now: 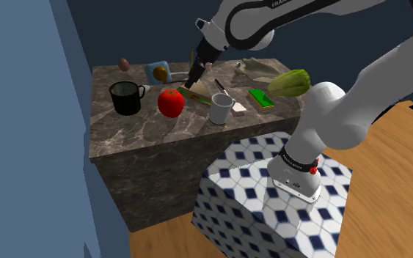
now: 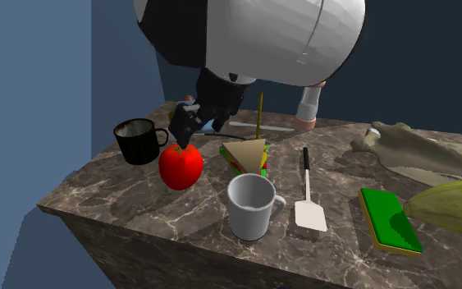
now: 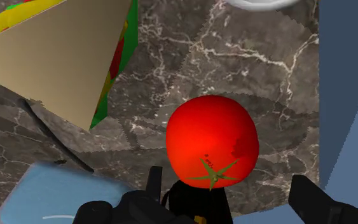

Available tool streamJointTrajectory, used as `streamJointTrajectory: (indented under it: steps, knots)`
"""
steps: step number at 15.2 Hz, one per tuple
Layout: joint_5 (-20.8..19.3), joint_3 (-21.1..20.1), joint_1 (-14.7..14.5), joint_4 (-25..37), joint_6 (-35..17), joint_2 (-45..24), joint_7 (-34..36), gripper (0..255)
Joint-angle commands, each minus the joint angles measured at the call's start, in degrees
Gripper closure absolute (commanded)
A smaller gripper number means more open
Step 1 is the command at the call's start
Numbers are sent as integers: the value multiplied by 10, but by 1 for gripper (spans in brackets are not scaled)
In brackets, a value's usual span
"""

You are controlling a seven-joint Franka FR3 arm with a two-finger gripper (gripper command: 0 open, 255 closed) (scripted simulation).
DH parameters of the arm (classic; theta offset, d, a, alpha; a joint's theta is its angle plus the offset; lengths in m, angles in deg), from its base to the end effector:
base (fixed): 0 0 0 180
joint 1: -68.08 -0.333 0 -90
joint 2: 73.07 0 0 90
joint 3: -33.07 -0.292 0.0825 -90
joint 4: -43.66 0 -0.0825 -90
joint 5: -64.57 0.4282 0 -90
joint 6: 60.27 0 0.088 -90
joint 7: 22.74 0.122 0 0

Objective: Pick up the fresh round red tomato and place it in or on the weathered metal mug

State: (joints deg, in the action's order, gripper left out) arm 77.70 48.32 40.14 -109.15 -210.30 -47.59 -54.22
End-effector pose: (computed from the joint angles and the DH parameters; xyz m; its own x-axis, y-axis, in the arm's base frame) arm 0.4550 0.1085 0.3522 0.7552 0.4927 0.4324 0.5738 -0.8157 -0.0727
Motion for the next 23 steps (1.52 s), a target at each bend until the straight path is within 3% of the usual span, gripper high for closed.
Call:
streamJointTrajectory:
  steps: [1,8,16,17,23]
  knots:
    - [30,19,-36,1,-34,-21,-48,0]
    - [90,46,-86,9,-96,-91,-92,0]
    - [90,46,-86,9,-96,-91,-92,0]
    - [90,46,-86,9,-96,-91,-92,255]
    - [90,46,-86,9,-96,-91,-91,255]
